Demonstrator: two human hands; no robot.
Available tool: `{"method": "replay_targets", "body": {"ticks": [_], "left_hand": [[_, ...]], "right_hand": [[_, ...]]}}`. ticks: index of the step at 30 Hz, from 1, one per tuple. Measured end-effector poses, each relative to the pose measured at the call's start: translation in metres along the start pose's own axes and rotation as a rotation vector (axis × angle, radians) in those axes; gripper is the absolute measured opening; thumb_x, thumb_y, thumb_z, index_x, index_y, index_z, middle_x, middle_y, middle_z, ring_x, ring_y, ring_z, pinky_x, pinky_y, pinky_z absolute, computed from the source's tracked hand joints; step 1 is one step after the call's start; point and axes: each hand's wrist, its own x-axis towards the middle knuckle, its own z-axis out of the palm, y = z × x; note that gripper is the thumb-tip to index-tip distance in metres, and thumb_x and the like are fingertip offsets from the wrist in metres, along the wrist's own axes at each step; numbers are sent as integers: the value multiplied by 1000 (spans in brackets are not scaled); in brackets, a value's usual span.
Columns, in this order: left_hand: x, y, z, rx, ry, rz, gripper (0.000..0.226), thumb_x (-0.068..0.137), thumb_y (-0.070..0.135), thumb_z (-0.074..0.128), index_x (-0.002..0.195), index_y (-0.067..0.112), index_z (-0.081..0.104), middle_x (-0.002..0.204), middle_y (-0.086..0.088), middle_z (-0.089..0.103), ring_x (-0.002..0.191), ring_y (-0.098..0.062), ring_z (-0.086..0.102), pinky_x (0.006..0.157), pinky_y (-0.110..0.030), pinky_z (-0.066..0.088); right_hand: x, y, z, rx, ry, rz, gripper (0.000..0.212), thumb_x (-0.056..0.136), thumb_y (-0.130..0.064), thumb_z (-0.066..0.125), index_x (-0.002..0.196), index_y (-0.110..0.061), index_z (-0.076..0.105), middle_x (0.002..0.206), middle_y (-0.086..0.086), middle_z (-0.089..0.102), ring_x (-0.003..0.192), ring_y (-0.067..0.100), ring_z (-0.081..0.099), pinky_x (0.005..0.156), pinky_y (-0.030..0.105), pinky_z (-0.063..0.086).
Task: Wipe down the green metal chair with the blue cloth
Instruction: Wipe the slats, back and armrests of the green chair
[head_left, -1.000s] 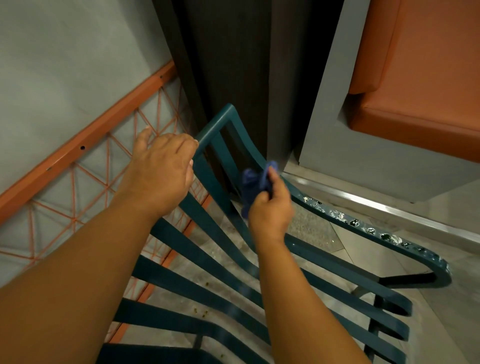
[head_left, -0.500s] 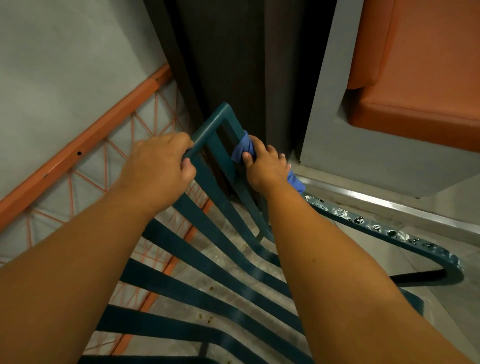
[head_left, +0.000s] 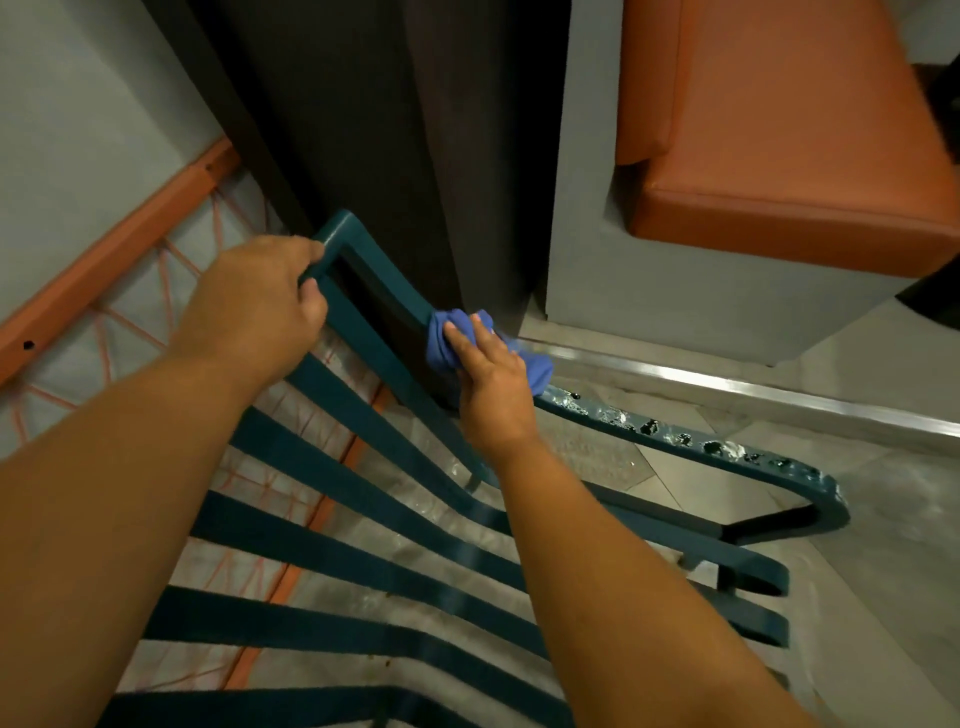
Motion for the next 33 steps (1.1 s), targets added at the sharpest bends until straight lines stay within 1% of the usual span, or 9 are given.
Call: {"method": "replay_targets", "body": {"ticks": [2,6,12,16,19,26,29,31,33], "left_hand": [[0,1,0,5,13,30,36,89,7,53,124,-1,58,114,-25,62,102,-39,58,88,-43,45],[-1,4,0,3,24,46,35,89,4,53,123,-3,58,117,-26,61,105,-40,58,91,-43,45],[-3,4,0,-10,39,25,37,91,6,52,127,-1,56,120,-26,60,108,-40,57,92,-41,45],[-2,5,0,19,33,47,37,90,3,52,126,-3,56,116,-28,61,103,-42,58,90,-43,45],[-3,6,0,64,23,76,34,90,1,51,123,-5,57,108,-29,62,93,-44,59,80,-45,47],[-4,4,-1,178,0,82,32,89,2,50,120,-6,56,90,-27,62,80,-43,53,67,-45,42],[-2,11,2,380,-13,58,36,87,8,53,122,-2,55,108,-24,63,101,-42,56,106,-56,23],[-3,30,7,548,-69,20,46,83,18,57,127,7,52,141,-19,45,135,-36,34,112,-59,5],[-9,54,25,539,-153,97,59,83,25,57,139,17,39,157,-11,17,146,-31,8,113,-59,-1]], "right_hand": [[-5,19,-9,-135,-14,25,57,94,-8,51,143,-34,40,155,3,32,143,27,28,116,53,19],[10,10,-23,-229,-213,342,45,103,-36,33,143,-53,22,157,-10,25,146,33,9,112,66,-3],[-19,27,-35,-328,-195,120,63,98,-23,48,149,-43,16,159,1,21,142,29,25,117,50,11],[-33,55,-45,-594,-162,222,60,96,-36,50,146,-39,17,143,4,41,129,31,39,111,57,19],[-8,42,-46,-571,-329,362,66,88,-25,62,142,-34,24,138,6,42,124,35,41,105,61,27],[-31,55,-47,-520,-188,210,79,86,-7,59,149,-32,18,146,5,38,132,32,36,116,50,18],[-19,52,-55,-517,-262,306,80,87,-10,62,150,-33,18,147,6,38,135,33,35,115,51,18],[-10,41,-51,-482,-328,338,84,87,-9,62,151,-33,14,153,6,31,139,33,29,116,52,16],[-11,35,-44,-446,-331,248,90,86,-3,59,152,-34,6,160,4,14,146,31,15,117,50,9]]}}
